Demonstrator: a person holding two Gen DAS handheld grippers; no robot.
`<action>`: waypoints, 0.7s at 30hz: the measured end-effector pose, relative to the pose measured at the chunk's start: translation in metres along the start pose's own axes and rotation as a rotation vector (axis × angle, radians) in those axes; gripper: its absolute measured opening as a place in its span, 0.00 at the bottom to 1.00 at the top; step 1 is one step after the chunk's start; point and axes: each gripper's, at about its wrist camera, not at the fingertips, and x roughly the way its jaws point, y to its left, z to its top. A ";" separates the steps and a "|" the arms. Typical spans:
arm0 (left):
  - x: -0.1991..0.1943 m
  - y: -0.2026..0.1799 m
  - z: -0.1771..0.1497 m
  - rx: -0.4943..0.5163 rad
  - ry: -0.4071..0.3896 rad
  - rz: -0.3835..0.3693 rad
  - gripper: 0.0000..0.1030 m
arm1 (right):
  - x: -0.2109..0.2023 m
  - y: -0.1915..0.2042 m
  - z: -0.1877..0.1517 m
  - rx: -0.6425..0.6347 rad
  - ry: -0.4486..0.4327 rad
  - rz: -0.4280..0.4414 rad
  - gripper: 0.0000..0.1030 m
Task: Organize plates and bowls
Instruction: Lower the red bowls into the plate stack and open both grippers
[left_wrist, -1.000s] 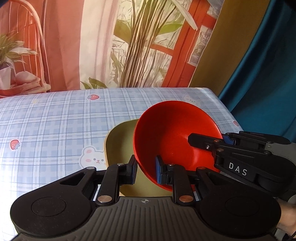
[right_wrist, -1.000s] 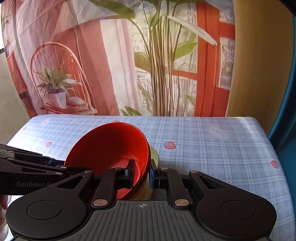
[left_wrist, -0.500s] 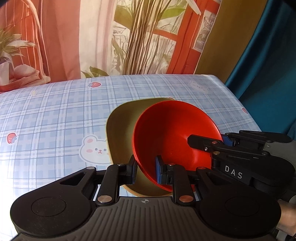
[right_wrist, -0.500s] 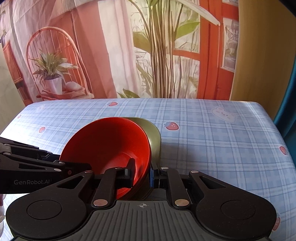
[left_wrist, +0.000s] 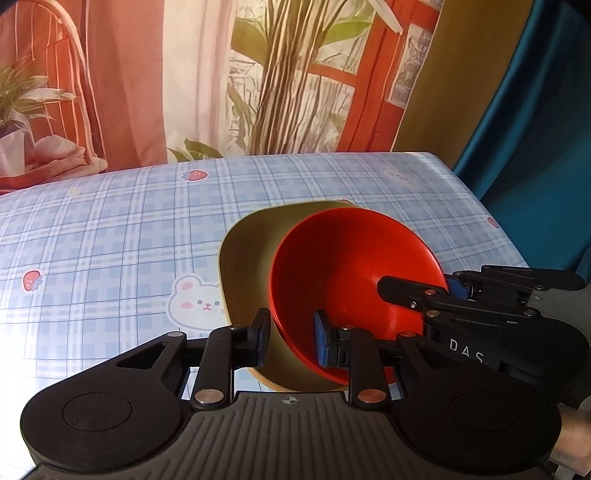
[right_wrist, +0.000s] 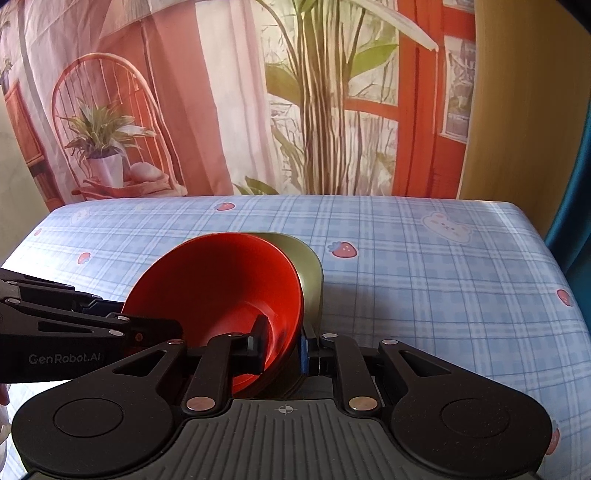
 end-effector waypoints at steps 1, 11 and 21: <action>-0.002 0.000 0.000 0.000 -0.006 0.001 0.38 | -0.001 0.000 0.000 0.001 0.000 0.000 0.16; -0.029 -0.002 0.002 0.023 -0.064 0.026 0.60 | -0.026 0.004 0.005 -0.020 -0.049 -0.014 0.39; -0.079 0.001 0.000 0.049 -0.181 0.081 0.90 | -0.073 0.006 0.013 -0.031 -0.137 -0.050 0.77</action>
